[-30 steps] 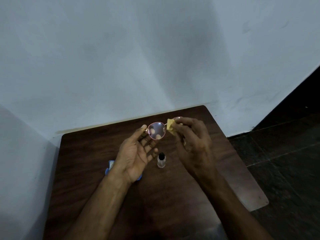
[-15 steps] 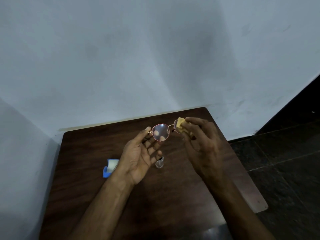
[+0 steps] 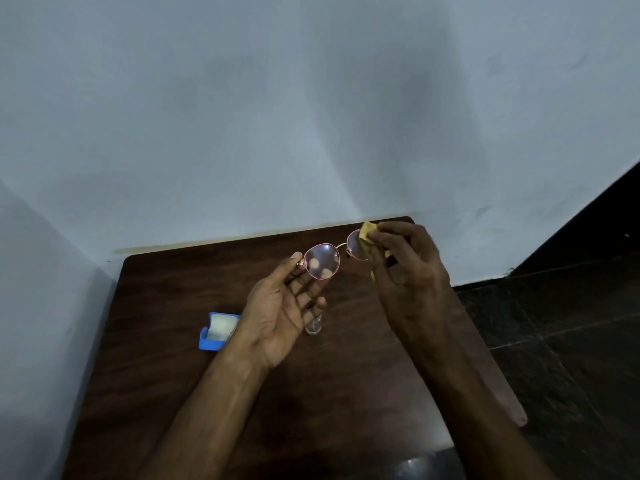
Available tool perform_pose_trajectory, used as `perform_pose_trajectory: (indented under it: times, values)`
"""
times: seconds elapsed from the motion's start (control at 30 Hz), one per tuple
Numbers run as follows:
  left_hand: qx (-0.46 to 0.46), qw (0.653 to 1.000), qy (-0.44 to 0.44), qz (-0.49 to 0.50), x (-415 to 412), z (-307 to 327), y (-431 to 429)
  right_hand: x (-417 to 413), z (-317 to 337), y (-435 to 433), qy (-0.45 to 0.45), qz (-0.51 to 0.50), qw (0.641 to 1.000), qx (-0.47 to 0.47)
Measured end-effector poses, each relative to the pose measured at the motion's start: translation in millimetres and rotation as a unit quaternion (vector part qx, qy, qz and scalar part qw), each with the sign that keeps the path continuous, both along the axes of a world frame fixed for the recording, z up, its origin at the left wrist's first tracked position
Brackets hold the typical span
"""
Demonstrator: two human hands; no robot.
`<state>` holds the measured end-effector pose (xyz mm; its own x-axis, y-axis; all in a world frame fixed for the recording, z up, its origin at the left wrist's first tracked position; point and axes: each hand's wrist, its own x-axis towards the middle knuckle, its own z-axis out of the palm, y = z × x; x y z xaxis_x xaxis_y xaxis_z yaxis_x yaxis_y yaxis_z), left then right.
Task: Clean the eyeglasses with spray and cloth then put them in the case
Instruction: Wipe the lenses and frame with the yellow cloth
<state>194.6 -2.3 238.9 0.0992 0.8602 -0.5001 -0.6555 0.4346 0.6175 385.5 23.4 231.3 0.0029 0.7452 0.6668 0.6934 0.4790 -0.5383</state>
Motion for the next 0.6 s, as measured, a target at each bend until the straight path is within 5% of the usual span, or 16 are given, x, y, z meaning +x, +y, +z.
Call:
perform_pose_trajectory:
  times: [0.13, 0.3, 0.5, 0.6]
  values:
    - [-0.001, 1.000, 0.008, 0.005, 1.5, 0.0, -0.2, -6.9, -10.5, -8.7, -0.062, 0.048, 0.997, 0.001]
    - [-0.001, 1.000, 0.011, 0.002, 0.4, -5.1, -1.8, -0.5, -6.6, 0.2, 0.005, -0.005, 1.000, -0.026]
    - [0.004, 1.000, 0.014, 0.016, -2.5, -1.8, 0.8, -12.9, -10.2, -5.1, -0.067, 0.060, 0.996, -0.006]
    - [0.004, 1.000, 0.017, 0.014, -2.9, -1.2, -0.8, -5.9, -17.5, -5.5, -0.035, 0.044, 0.998, -0.024]
